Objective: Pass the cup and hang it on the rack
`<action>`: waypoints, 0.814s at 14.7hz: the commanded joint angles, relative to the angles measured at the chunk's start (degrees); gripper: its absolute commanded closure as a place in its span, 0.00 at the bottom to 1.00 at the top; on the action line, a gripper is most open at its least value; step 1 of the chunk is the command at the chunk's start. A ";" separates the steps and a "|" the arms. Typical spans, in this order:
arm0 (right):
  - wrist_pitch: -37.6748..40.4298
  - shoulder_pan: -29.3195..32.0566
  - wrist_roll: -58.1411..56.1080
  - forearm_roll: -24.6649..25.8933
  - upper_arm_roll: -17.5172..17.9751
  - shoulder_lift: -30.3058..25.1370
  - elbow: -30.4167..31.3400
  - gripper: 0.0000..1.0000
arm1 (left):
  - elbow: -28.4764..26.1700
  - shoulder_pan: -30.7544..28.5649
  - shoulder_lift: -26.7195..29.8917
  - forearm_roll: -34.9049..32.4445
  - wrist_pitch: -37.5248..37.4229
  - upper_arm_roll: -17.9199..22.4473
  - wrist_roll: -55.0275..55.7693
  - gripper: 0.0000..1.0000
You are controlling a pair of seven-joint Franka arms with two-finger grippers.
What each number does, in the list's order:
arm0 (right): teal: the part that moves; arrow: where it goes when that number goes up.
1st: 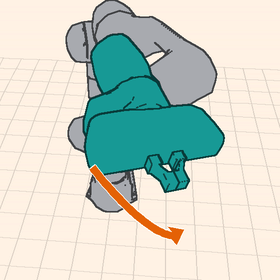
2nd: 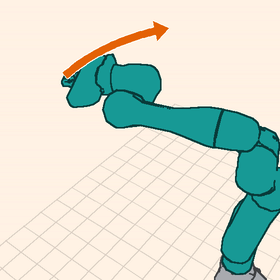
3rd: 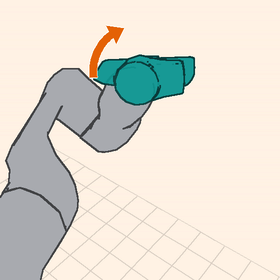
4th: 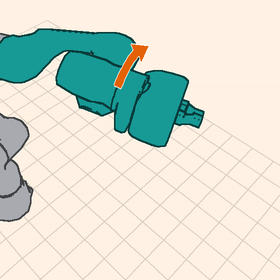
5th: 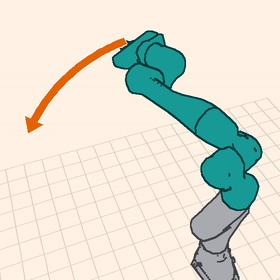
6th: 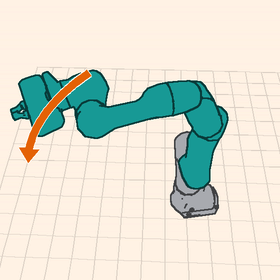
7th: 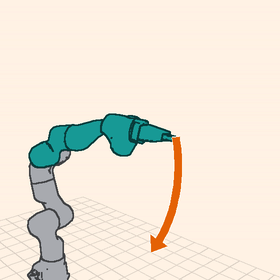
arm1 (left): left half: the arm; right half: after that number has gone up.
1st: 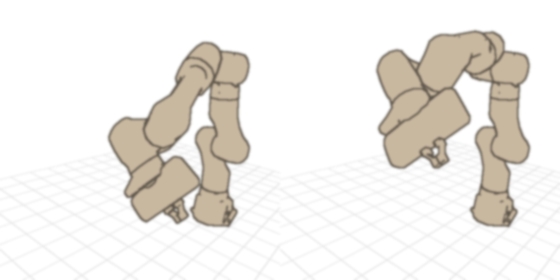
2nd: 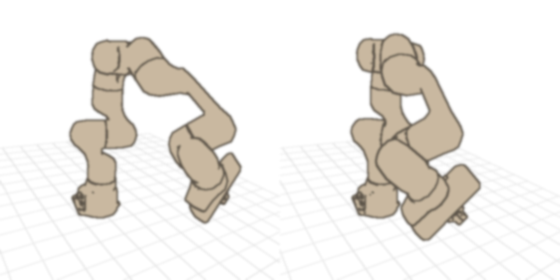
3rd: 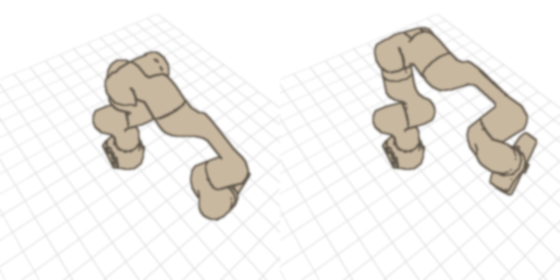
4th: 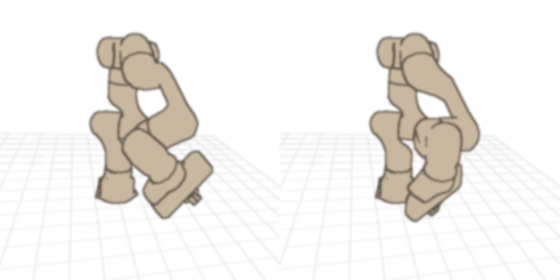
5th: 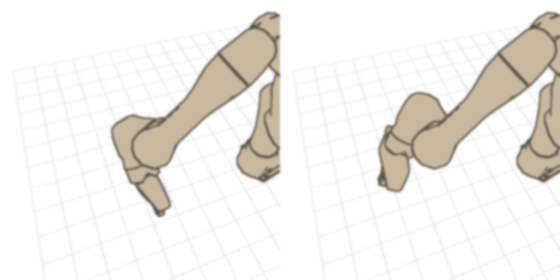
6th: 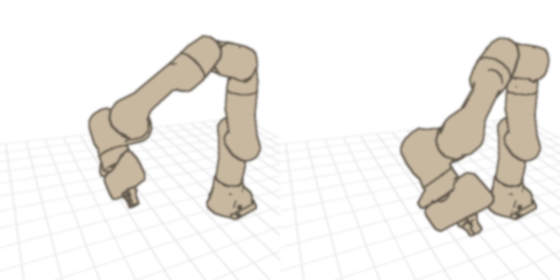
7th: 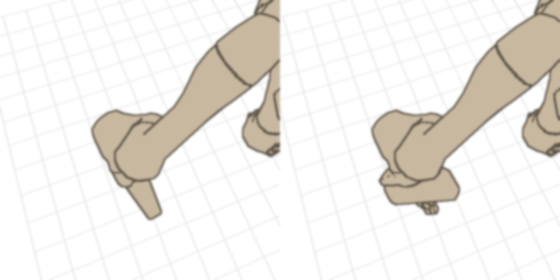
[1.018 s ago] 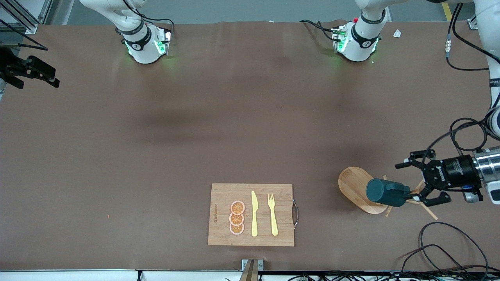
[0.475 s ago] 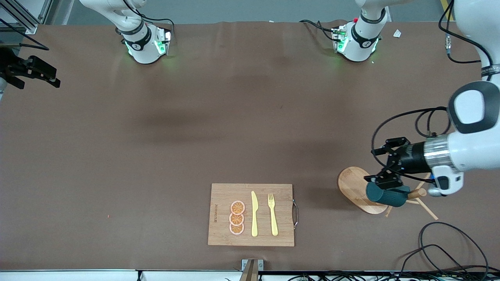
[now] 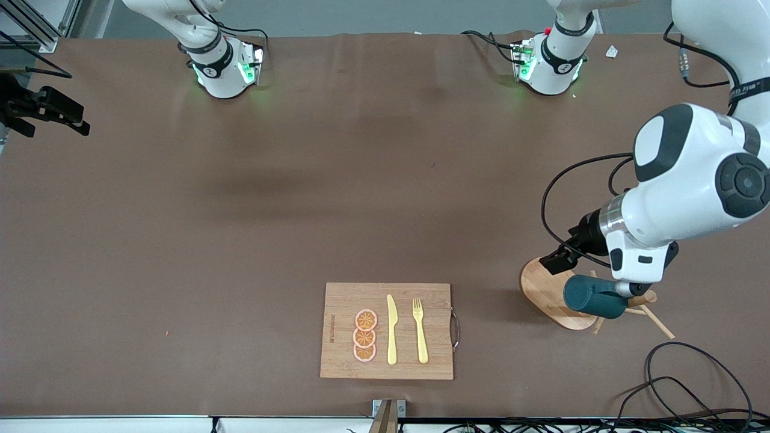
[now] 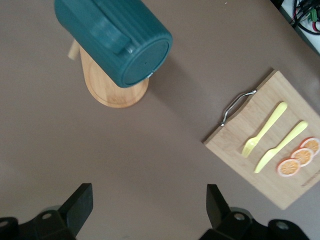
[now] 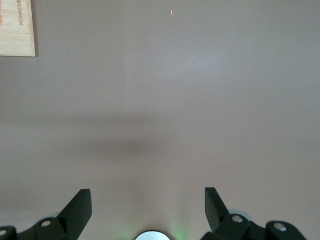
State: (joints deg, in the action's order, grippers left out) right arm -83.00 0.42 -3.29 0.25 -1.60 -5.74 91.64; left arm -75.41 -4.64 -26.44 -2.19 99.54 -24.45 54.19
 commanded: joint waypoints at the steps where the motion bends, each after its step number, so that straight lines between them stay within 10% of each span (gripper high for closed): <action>1: -0.58 0.38 -0.49 0.10 0.28 -1.38 1.08 0.00 | -0.97 -0.89 3.23 -2.90 -3.21 -0.51 -8.02 0.00; 12: -2.25 0.64 -0.49 0.19 0.10 -1.29 1.08 0.00 | -2.55 2.53 20.10 -2.82 -17.27 11.51 -36.59 0.00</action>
State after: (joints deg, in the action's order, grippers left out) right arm -84.13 0.42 -3.29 0.25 -1.72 -5.74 91.64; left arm -75.56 -2.76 -10.54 -4.96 84.04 -15.89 22.11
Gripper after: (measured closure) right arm 0.000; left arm 0.000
